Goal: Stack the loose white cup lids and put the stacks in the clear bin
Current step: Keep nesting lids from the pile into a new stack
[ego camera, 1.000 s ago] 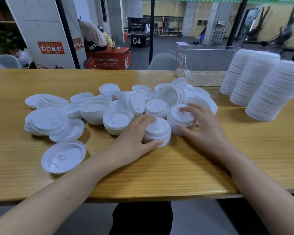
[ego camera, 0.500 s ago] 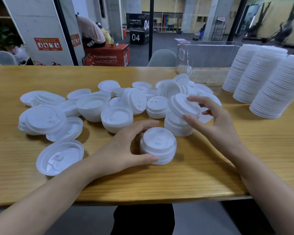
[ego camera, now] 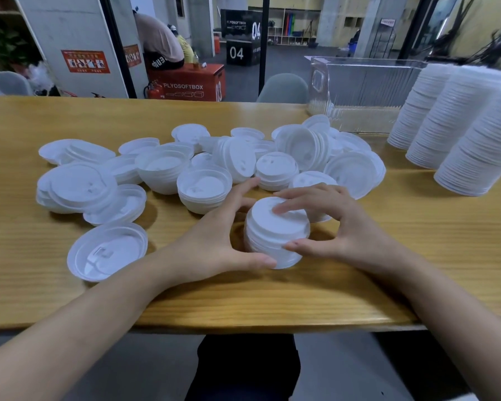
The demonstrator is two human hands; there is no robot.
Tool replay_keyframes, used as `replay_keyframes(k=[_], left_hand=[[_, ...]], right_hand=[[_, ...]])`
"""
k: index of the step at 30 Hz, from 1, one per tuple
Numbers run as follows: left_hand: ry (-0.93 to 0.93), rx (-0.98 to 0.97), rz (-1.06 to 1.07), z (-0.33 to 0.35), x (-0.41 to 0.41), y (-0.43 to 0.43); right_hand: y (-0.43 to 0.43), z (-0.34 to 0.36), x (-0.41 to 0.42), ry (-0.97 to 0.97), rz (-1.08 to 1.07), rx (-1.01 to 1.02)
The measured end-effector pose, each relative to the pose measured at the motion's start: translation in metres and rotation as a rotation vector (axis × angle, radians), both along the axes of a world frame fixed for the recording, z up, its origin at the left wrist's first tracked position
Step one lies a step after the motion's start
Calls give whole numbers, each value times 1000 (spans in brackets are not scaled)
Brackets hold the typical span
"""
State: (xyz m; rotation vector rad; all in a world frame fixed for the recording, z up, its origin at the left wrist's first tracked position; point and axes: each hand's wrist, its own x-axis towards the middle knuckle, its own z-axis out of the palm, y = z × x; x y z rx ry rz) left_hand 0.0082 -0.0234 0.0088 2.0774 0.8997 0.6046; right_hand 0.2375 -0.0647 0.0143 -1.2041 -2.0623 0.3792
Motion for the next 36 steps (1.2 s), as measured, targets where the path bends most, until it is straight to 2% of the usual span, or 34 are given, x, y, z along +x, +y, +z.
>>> replay_keyframes(k=[12, 15, 21, 30, 36], left_hand=[[-43, 58, -11, -1, -1, 0], [-60, 166, 2, -1, -5, -3], [-108, 417, 43, -4, -17, -3], [-84, 517, -28, -11, -16, -2], [-44, 531, -64, -14, -16, -2]], right_hand=[[-3, 2, 1, 7, -15, 41], [1, 5, 13, 92, -134, 110], [15, -9, 36, -4, -389, 123], [19, -11, 37, -121, -450, 39], [14, -9, 37, 10, -419, 40]])
